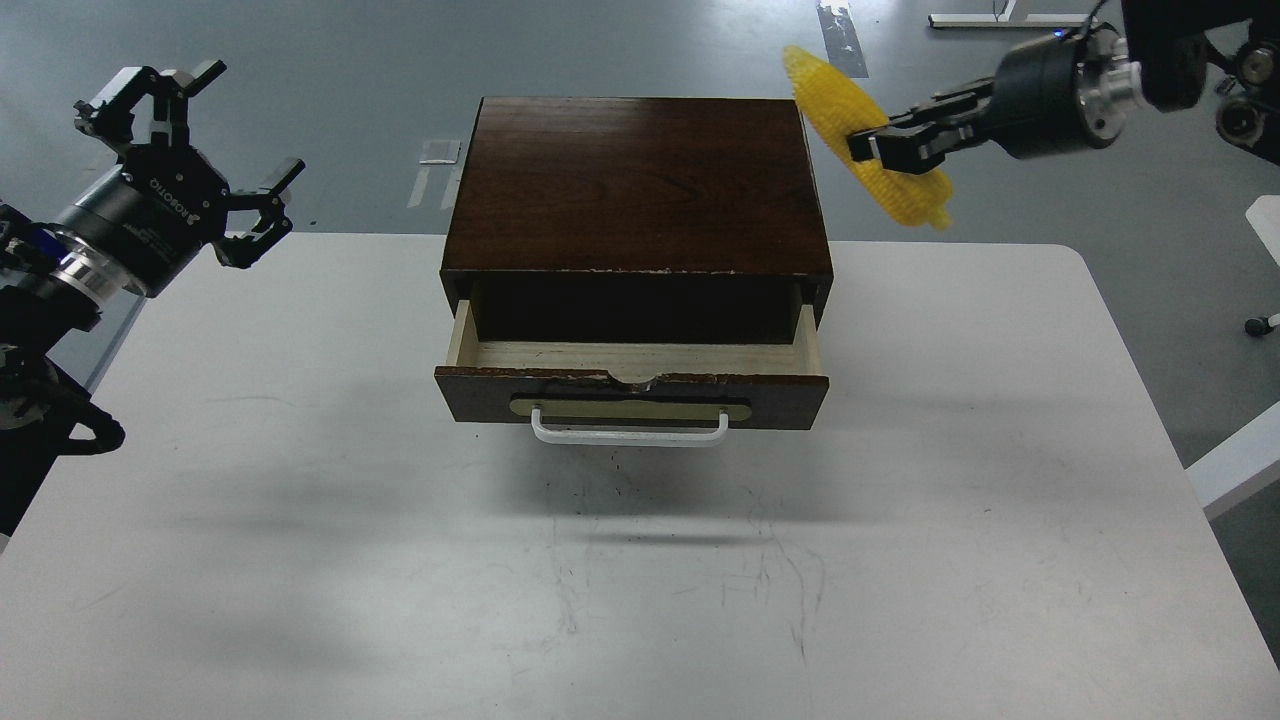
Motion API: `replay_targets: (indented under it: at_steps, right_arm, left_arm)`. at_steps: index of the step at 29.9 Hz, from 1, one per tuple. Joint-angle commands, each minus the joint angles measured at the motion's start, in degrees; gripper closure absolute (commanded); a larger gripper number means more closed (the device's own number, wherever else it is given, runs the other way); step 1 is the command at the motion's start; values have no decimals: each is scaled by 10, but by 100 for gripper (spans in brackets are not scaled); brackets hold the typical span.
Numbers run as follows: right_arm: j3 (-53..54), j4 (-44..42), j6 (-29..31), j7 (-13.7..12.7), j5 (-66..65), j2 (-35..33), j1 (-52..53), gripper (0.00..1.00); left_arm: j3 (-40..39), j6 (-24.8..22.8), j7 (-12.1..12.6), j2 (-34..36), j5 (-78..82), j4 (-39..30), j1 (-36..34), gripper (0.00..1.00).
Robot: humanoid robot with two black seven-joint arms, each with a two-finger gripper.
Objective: Put corn in drawer with both arms
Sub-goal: 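Carry the corn over the open drawer and lower it inside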
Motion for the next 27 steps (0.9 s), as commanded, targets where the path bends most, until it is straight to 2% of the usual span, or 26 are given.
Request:
replay_targets:
  at_steps: [1, 6, 12, 18, 23, 27]
  right_arm:
    - [-46, 10, -12, 0, -6, 86, 58, 99]
    - [-86, 13, -77, 0, -8, 208, 92, 99]
    - [-121, 15, -149, 0, -32, 286, 95, 99]
    - [-153, 16, -180, 0, -89, 308, 90, 99]
    - [-169, 15, -183, 0, -93, 313, 83, 98]
    - [-173, 15, -183, 0, -93, 310, 72, 92]
  left_arm:
    - [-1, 0, 0, 1, 0, -1, 0, 2]
    - [-1, 0, 0, 13, 0, -3, 1, 2]
    - [-1, 0, 0, 25, 0, -7, 0, 2]
    - [-1, 0, 0, 27, 0, -7, 0, 2]
    - [-1, 0, 0, 28, 0, -7, 0, 2]
    - [-1, 0, 0, 33, 0, -8, 0, 2]
